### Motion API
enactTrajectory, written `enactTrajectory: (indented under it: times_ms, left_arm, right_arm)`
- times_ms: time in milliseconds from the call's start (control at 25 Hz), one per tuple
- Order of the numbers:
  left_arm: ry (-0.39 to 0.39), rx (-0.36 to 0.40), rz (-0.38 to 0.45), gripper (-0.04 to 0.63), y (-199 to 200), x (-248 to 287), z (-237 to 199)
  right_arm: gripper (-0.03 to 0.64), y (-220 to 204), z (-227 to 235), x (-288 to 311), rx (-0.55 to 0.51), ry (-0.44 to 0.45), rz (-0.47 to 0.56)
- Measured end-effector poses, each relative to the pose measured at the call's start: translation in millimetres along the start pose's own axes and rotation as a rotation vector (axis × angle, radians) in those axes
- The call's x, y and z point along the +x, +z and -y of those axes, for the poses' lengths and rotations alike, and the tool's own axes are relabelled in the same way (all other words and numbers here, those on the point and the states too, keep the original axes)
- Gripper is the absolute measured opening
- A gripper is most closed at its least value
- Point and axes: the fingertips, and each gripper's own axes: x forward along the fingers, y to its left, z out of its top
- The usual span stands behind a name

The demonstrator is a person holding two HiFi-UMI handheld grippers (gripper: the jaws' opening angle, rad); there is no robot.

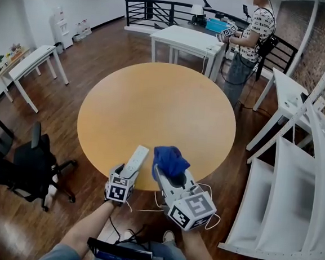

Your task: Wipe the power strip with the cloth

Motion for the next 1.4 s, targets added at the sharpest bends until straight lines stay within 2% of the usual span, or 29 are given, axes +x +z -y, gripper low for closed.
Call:
enactTrajectory:
  times_ms: [120, 280, 360, 480, 720, 960, 1160, 1400]
  left_arm:
    - [0.018, 0.012, 0.013, 0.285, 2.0, -3.3, -0.9]
    - [0.042, -0.003, 0.102, 0.281, 28.2, -15.2, -8.2]
    - [0.017, -0.007, 0.158, 0.257, 48.0, -23.9, -6.0]
    - [-0.019, 0.008, 0.254, 0.174, 79.4, -42.7, 0.4]
    - [-0.078, 0.031, 0.450, 0.108, 139.4, -93.0, 12.8]
    - [-0.143, 0.034, 0.593, 0.067, 180.4, -145.1, 26.0]
    - [-0.179, 0.037, 0.684, 0.010, 202.4, -182.3, 39.4]
    - [-0.190, 0.097, 0.728, 0.006, 210.5, -210.8, 59.4]
  right_arm:
    - [0.069, -1.8, -2.1, 0.3, 0.007, 0.006, -0.002]
    - [0.069, -1.7, -0.8, 0.3, 0.013, 0.005, -0.001]
    - [0.068, -1.3, -0.7, 1.2, 0.017, 0.007, 0.001]
    - [0.069, -0.4, -3.0, 3.4, 0.016, 0.014, 0.004]
    - [0.068, 5.0, -11.1, 7.4, -0.008, 0.034, 0.010]
    - [0.069, 20.6, -16.1, 5.5, -0.034, 0.032, 0.037]
    - [0.067, 36.6, -22.7, 3.4, -0.081, 0.035, 0.055]
    - [0.066, 41.9, -34.8, 5.1, -0.121, 0.047, 0.060]
